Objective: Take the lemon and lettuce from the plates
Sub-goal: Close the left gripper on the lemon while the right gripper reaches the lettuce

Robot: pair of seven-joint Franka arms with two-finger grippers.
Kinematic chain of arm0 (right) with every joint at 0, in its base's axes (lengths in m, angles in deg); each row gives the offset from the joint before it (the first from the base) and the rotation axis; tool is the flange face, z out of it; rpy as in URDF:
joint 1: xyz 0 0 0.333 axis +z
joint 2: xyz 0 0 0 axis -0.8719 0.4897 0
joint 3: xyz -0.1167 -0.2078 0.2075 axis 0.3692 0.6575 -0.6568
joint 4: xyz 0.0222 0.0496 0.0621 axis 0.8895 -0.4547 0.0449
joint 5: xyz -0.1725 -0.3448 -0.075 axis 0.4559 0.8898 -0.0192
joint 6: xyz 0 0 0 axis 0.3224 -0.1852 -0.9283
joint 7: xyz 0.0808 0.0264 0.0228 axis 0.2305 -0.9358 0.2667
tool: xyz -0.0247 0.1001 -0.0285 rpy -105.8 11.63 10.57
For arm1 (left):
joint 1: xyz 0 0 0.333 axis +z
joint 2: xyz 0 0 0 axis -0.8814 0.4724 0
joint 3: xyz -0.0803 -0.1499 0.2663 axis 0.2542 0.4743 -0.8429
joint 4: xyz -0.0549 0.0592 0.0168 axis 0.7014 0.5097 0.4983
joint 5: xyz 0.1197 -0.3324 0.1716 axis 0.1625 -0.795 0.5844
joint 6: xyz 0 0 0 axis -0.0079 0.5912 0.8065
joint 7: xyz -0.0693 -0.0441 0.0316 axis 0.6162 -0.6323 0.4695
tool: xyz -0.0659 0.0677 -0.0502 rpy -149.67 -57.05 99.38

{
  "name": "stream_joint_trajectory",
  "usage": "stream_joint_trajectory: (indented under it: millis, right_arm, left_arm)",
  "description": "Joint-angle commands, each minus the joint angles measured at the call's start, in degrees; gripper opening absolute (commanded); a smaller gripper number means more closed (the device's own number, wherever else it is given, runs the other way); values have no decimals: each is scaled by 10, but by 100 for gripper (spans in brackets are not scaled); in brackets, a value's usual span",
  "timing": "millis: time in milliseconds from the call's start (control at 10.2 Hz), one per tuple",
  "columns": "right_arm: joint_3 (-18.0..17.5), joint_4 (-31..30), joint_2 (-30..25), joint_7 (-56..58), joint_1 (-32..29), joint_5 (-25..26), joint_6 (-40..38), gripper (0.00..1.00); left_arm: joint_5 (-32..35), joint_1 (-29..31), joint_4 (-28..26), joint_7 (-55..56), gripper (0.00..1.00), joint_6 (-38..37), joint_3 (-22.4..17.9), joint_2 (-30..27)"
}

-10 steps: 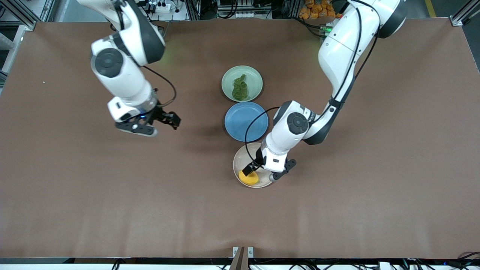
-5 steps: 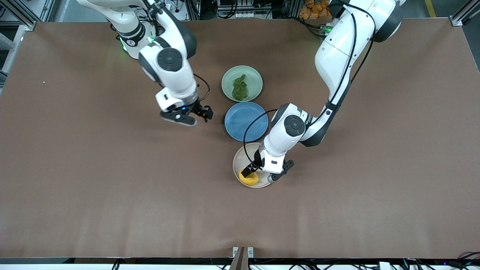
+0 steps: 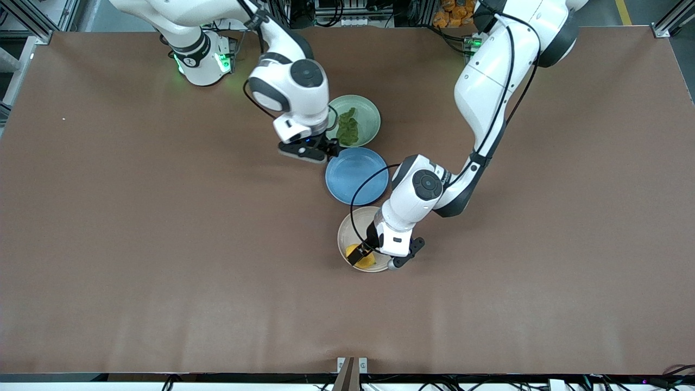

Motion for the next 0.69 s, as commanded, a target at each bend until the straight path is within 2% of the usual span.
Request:
stream_joint_trajectory:
  millis: [0, 196, 294, 490, 587]
  right_arm:
    - [-11, 19, 43, -65, 31, 42, 4, 100]
    - [-12, 34, 60, -103, 64, 44, 4, 100]
    - [-14, 35, 66, -111, 73, 44, 4, 100]
    - [-29, 51, 96, -138, 86, 59, 3, 100]
    - [-38, 53, 111, -155, 86, 87, 2, 100]
  left_arm:
    - [-10, -15, 22, 2, 100, 13, -10, 21]
    - [-10, -16, 26, 1, 100, 13, -15, 21]
    - [-10, -16, 26, 0, 86, 14, -15, 20]
    - [-10, -16, 25, -4, 44, 13, -17, 21]
    - [-8, -16, 24, -3, 25, 13, -17, 21]
